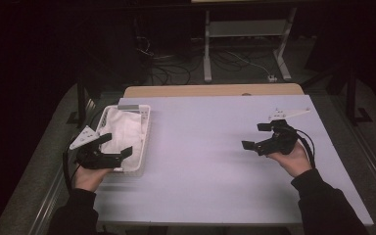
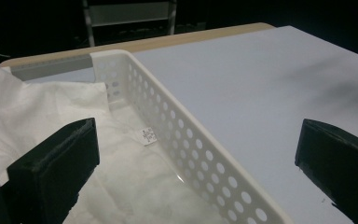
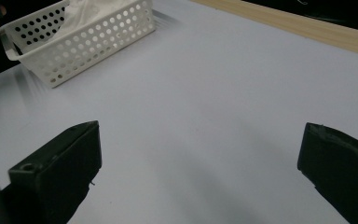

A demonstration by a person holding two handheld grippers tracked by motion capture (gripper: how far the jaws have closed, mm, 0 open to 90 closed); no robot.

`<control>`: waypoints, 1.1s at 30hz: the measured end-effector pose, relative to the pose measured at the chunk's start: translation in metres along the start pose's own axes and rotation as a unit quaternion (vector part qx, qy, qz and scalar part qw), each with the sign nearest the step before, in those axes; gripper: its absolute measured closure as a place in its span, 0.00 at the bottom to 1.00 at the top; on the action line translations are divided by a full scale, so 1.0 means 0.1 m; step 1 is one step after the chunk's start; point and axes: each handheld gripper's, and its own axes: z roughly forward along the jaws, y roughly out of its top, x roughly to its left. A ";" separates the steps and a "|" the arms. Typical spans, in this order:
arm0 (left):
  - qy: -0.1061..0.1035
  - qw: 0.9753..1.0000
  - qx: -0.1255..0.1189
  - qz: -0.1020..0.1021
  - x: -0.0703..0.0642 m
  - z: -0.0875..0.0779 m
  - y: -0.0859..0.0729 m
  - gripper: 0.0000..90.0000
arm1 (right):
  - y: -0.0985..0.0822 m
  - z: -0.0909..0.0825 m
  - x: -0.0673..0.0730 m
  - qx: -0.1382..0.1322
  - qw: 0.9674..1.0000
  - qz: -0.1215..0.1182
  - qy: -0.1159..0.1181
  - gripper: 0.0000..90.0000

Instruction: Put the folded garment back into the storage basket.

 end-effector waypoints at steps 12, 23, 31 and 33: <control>0.000 1.000 0.001 -0.001 -0.04 -0.04 -0.12 0.00 | -0.25 -0.23 -0.13 -0.010 1.000 0.015 -0.022 0.00; -0.002 1.000 0.001 0.000 -0.06 -0.07 -0.16 0.00 | -0.44 -0.37 -0.20 -0.013 0.999 0.026 -0.034 0.00; -0.001 1.000 -0.001 -0.007 -0.08 -0.08 -0.21 0.00 | -0.64 -0.47 -0.24 -0.008 0.998 0.032 -0.052 0.00; -0.002 1.000 -0.002 -0.009 -0.08 -0.08 -0.22 0.00 | -0.66 -0.47 -0.25 -0.007 0.998 0.033 -0.054 0.00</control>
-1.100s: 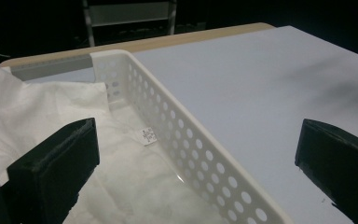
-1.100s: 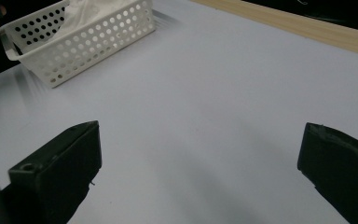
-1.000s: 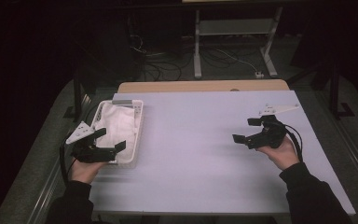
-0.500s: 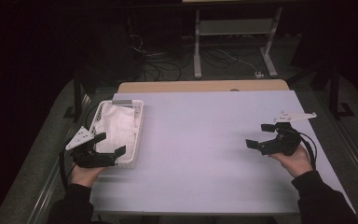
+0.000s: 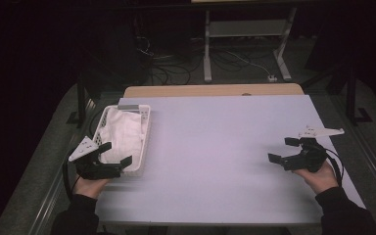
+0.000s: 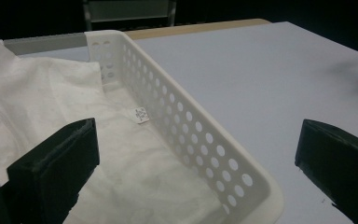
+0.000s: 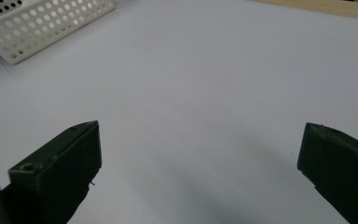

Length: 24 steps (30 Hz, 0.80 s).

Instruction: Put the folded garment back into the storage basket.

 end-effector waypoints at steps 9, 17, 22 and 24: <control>0.002 1.000 0.003 -0.001 0.01 -0.01 -0.03 0.00 | -0.12 -0.04 -0.04 0.000 1.000 -0.001 -0.010 0.00; 0.004 1.000 0.003 0.000 0.00 -0.01 -0.07 0.00 | -0.24 -0.06 -0.04 0.007 1.000 -0.005 -0.016 0.00; 0.002 1.000 0.002 0.002 0.00 -0.02 -0.08 0.00 | -0.30 -0.07 -0.03 0.008 1.000 -0.008 -0.020 0.00; 0.000 1.000 0.003 0.002 -0.01 -0.03 -0.08 0.00 | -0.34 -0.10 -0.03 0.006 1.000 -0.010 -0.023 0.00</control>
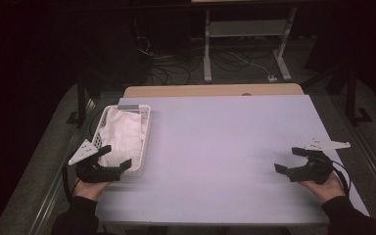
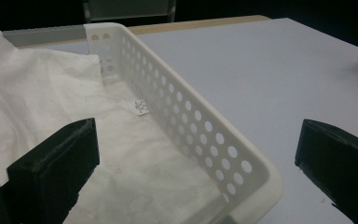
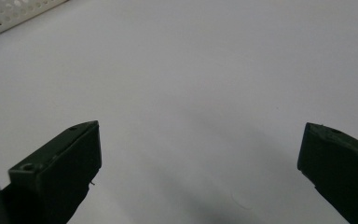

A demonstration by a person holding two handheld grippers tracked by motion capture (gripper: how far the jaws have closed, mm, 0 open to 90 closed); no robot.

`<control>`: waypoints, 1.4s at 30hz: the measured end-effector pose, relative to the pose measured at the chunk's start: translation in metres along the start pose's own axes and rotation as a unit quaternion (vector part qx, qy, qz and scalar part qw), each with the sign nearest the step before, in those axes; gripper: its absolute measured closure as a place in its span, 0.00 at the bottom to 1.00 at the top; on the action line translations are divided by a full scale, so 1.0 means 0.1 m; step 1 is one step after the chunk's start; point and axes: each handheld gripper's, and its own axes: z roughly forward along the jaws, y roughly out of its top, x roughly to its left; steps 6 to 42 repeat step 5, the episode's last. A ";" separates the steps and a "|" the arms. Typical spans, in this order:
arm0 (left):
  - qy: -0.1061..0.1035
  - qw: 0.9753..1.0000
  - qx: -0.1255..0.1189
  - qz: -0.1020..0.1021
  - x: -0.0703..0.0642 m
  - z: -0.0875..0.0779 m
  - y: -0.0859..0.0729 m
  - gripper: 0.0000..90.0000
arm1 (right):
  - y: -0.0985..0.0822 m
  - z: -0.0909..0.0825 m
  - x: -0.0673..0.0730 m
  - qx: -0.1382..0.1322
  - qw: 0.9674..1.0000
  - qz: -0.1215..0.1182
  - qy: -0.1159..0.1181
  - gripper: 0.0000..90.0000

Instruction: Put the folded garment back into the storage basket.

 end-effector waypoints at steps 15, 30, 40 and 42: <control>-0.001 1.000 -0.001 0.001 0.00 0.00 0.00 0.00 | -0.06 -0.03 0.01 -0.002 1.000 -0.001 -0.005 0.00; -0.001 1.000 -0.001 0.001 0.00 0.00 0.00 0.00 | -0.06 -0.03 0.01 -0.002 1.000 -0.001 -0.005 0.00; -0.001 1.000 -0.001 0.001 0.00 0.00 0.00 0.00 | -0.06 -0.03 0.01 -0.002 1.000 -0.001 -0.005 0.00; -0.001 1.000 -0.001 0.001 0.00 0.00 0.00 0.00 | -0.06 -0.03 0.01 -0.002 1.000 -0.001 -0.005 0.00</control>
